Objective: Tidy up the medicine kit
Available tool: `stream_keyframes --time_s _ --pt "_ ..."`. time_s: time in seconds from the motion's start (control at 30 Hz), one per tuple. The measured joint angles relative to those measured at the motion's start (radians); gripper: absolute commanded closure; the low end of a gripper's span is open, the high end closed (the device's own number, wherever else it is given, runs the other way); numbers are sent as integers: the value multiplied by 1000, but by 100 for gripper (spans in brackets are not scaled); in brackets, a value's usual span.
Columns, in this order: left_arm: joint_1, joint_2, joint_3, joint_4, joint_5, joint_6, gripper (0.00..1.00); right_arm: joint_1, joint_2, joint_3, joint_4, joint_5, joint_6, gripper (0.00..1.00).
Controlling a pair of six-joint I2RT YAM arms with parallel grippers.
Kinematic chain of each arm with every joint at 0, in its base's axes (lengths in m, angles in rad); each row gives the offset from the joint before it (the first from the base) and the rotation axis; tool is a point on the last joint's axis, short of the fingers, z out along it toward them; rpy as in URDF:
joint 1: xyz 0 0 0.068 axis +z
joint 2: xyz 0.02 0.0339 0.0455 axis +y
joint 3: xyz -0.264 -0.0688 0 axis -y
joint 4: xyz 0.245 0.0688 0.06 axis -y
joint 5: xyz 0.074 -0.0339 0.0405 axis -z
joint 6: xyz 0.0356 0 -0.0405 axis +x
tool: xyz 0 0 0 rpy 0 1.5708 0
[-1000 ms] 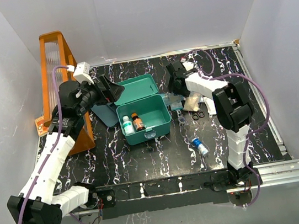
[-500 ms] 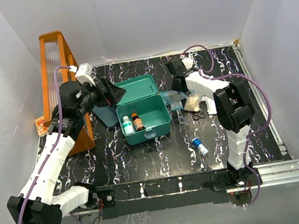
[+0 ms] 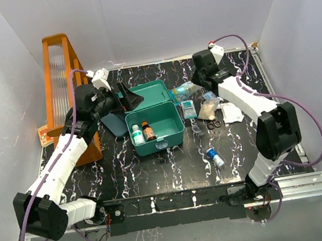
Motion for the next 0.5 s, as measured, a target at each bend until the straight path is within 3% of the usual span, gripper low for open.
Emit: stream_keyframes --time_s 0.23,0.5 --pt "-56 57 0 64 1 -35 11 -24 -87 -1 11 -58 21 89" --pt "-169 187 37 90 -54 -16 11 -25 -143 -26 -2 -249 43 88"
